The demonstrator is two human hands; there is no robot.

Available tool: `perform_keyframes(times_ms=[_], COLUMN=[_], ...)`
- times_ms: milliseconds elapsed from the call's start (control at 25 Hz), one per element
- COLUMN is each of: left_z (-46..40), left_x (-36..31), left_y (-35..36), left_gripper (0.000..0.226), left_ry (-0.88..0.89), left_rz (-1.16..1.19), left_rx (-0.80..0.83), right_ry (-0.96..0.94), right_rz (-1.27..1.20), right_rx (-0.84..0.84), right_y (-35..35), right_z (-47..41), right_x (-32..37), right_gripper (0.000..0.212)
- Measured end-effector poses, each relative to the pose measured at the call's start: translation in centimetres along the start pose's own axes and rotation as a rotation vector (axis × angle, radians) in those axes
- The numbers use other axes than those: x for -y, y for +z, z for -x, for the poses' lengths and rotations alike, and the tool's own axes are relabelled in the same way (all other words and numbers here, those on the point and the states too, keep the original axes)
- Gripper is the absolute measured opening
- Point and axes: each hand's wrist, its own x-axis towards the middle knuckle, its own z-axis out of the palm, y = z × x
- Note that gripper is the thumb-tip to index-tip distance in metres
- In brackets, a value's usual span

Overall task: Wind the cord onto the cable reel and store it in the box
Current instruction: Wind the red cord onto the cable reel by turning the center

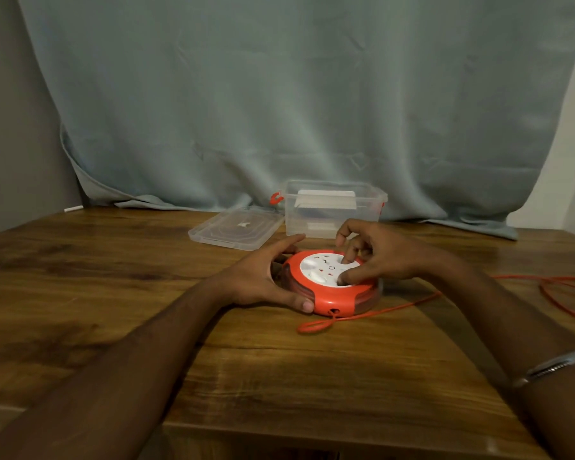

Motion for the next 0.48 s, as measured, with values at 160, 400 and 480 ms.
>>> perform_keyframes(times_ms=[160,400,480], left_z=[0.0,0.0,0.1], left_x=[-0.1,0.0,-0.1], left_y=[0.0,0.1,0.2], left_gripper=[0.126,0.125,0.125], left_ry=[0.0,0.006,0.011], left_rz=[-0.004,0.01,0.013], left_rx=[-0.001,-0.01,-0.007], right_ry=[0.049,0.063,0.063], right_rz=[0.074,0.231,0.27], right_rx=[-0.076,-0.204,-0.24], right_y=[0.7,1.9,2.4], right_z=[-0.1,-0.5,-0.6], right_x=[0.9,1.6,1.8], right_gripper=[0.053,0.049,0.051])
